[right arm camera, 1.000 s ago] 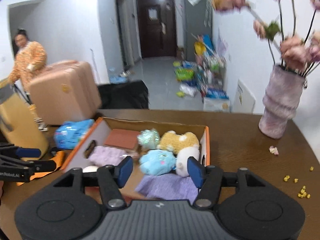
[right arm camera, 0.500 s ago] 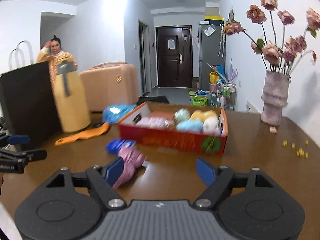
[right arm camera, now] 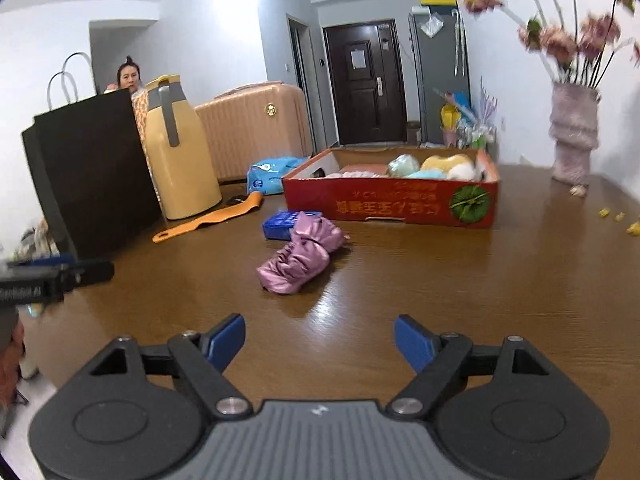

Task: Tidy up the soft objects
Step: 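Move both tools back toward the pink satin scrunchies, then close both grippers on the pink satin scrunchies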

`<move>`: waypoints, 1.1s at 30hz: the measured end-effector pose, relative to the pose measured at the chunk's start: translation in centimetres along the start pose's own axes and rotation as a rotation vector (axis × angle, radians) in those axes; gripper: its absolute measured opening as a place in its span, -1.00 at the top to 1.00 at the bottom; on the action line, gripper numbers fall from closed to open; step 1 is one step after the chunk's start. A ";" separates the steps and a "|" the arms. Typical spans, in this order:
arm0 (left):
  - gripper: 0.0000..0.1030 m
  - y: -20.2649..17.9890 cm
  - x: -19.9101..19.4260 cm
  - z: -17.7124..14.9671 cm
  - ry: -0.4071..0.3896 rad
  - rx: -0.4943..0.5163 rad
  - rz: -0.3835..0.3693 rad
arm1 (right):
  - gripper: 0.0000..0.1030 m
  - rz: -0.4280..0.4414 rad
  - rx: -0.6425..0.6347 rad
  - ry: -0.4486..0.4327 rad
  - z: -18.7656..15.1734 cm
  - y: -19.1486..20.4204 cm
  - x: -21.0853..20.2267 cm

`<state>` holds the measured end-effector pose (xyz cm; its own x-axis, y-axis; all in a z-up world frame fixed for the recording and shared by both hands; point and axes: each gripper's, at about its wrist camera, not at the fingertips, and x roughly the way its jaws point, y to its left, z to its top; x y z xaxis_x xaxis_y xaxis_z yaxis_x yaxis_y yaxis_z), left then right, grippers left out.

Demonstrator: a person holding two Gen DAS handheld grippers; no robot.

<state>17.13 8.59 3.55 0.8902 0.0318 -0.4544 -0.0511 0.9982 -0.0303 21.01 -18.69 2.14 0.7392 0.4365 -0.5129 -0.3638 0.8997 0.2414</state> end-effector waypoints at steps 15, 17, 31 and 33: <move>-0.95 0.8 7.3 2.5 0.059 -0.078 0.029 | 0.02 -0.059 -0.081 0.097 3.4 3.6 15.7; -0.95 0.2 8.0 2.8 0.065 -0.073 0.003 | 0.22 -0.030 -0.196 0.109 3.3 3.6 14.7; -0.93 -6.8 16.9 6.8 0.171 -0.091 -0.328 | -0.18 0.030 -0.158 0.074 5.9 -6.3 5.6; -0.70 -7.8 19.2 7.4 0.215 -0.110 -0.342 | -0.14 0.014 -0.014 0.036 6.1 -8.1 5.9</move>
<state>38.02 1.76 1.64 0.7499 -0.3231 -0.5773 0.1723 0.9379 -0.3011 31.79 -23.38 2.17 0.7132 0.4483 -0.5389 -0.3818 0.8932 0.2377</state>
